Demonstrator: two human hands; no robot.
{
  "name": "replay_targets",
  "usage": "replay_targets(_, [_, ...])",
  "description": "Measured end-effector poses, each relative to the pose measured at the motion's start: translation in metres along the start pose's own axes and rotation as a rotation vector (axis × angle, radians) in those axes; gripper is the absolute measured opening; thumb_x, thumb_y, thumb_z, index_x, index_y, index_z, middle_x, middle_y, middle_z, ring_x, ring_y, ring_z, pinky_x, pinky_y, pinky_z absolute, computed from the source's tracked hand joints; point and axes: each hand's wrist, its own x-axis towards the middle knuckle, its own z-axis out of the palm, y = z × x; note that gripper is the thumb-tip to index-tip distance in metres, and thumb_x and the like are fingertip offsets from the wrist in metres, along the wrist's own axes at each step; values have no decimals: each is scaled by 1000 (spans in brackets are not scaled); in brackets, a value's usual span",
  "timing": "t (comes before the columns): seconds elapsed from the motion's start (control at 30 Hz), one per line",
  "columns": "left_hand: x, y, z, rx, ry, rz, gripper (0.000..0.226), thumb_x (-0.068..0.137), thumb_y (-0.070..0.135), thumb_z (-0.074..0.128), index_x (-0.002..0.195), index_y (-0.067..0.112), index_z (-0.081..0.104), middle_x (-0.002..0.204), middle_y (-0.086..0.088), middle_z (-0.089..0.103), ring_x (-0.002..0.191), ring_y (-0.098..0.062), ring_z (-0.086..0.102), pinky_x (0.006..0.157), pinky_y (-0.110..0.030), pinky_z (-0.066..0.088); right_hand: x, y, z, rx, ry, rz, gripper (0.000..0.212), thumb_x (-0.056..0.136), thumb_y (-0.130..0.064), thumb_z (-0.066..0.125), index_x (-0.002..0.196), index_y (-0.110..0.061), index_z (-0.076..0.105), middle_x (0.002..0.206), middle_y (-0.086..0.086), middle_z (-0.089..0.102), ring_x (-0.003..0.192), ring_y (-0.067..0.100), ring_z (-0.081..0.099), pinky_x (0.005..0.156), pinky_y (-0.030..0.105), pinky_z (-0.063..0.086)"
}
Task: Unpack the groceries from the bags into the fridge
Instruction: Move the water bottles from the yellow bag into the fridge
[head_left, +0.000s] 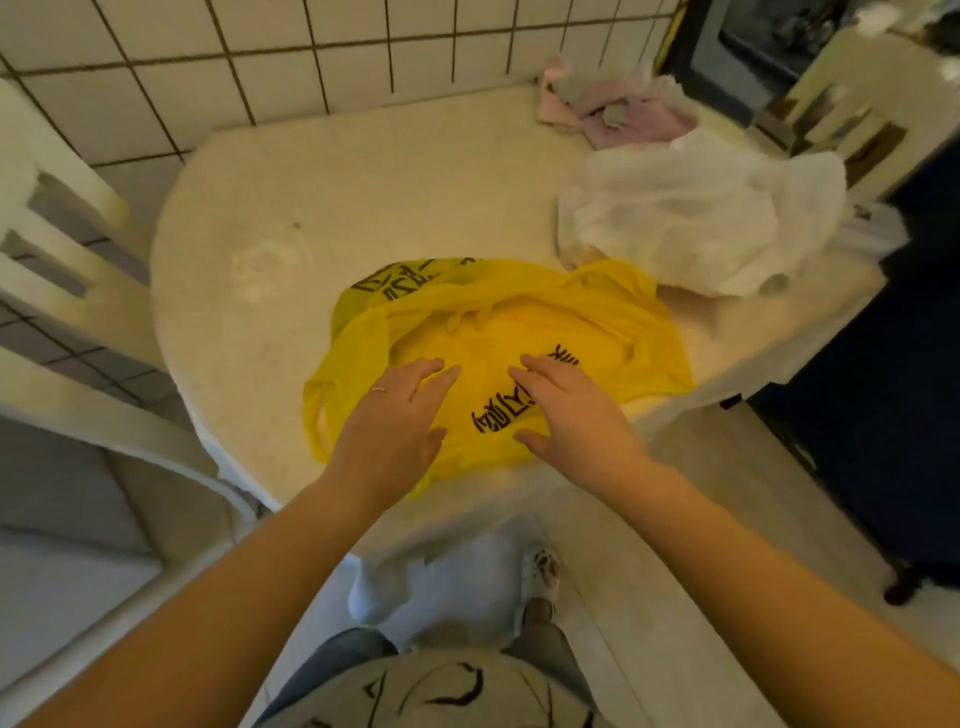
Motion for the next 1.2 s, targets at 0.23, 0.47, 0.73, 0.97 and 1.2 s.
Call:
replay_targets(0.23, [56, 21, 38, 258, -30, -151, 77, 63, 16, 81, 131, 3, 50, 137, -18, 49, 127, -36, 46, 103, -52, 30, 85, 98, -17, -113, -72, -313, 72, 77, -21, 72, 141, -17, 40, 148, 6, 37, 134, 27, 37, 108, 39, 30])
replay_targets(0.47, [85, 30, 60, 462, -137, -208, 83, 76, 38, 70, 142, 7, 29, 150, -17, 30, 139, -35, 25, 111, -56, 24, 143, 152, 9, -300, 22, -684, 60, 63, -6, 79, 121, -12, 60, 141, 12, 47, 128, 31, 46, 100, 54, 38])
replay_targets(0.73, [114, -6, 77, 560, -257, -22, 67, 91, 49, 24, 146, 11, 24, 155, -12, 17, 143, -30, 13, 109, -62, 16, 185, 173, 27, -469, 86, -910, 46, 85, -13, 31, 121, -13, 61, 144, 14, 42, 132, 32, 42, 102, 62, 32])
replay_targets(0.97, [140, -49, 83, 508, -289, 224, 71, 91, 53, 22, 143, 6, 28, 152, -12, 19, 142, -27, 17, 108, -65, 9, 222, 186, 31, -551, 46, -943, 42, 84, -25, 38, 113, -10, 65, 140, 10, 48, 128, 25, 47, 104, 60, 29])
replay_targets(1.2, [175, -84, 80, 562, -324, 192, 78, 88, 60, 25, 146, 9, 26, 154, -11, 17, 143, -25, 13, 109, -64, 10, 259, 191, 30, -531, 20, -805, 65, 67, -40, 75, 120, -7, 60, 142, 11, 46, 125, 23, 50, 99, 63, 32])
